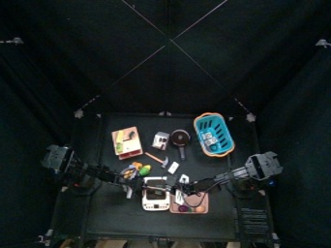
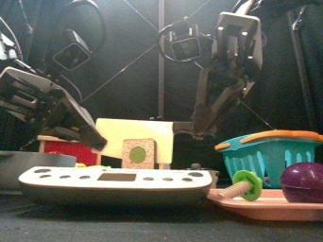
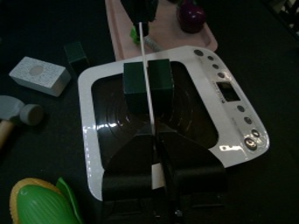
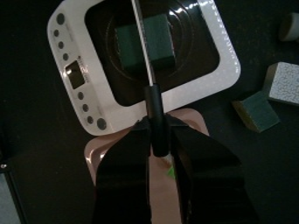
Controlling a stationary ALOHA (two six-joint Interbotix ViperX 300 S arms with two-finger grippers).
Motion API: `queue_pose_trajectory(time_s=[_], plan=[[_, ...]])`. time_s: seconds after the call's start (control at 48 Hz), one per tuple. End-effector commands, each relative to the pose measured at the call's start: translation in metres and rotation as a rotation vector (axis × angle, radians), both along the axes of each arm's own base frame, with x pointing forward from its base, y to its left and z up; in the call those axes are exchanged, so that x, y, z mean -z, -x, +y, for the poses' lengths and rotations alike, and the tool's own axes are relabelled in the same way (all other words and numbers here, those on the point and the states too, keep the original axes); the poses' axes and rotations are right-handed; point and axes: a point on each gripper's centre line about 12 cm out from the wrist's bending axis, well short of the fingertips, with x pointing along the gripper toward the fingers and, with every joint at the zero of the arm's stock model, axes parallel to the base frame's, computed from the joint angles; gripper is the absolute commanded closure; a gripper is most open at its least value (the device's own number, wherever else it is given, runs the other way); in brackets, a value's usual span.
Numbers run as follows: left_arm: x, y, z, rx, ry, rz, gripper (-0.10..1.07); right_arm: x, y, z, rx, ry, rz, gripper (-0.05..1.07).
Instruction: Cut green sushi half
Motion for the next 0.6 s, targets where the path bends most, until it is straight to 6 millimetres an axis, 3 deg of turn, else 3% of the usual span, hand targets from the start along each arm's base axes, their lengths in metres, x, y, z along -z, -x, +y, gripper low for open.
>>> queue_pose_trajectory(time_s=[0.0, 0.312, 0.583], plan=[[0.007, 0.006, -0.001, 0.008, -0.007, 0.036, 0.59, -0.001, 0.002, 0.002, 0.006, -0.005, 0.006, 0.58], [0.009, 0.005, -0.002, 0.008, -0.007, 0.041, 0.59, -0.002, -0.002, 0.007, -0.001, -0.01, 0.003, 0.58], [0.005, 0.005, -0.013, 0.048, -0.006, 0.029, 0.6, -0.002, 0.0, 0.017, 0.012, -0.06, 0.012, 0.58]])
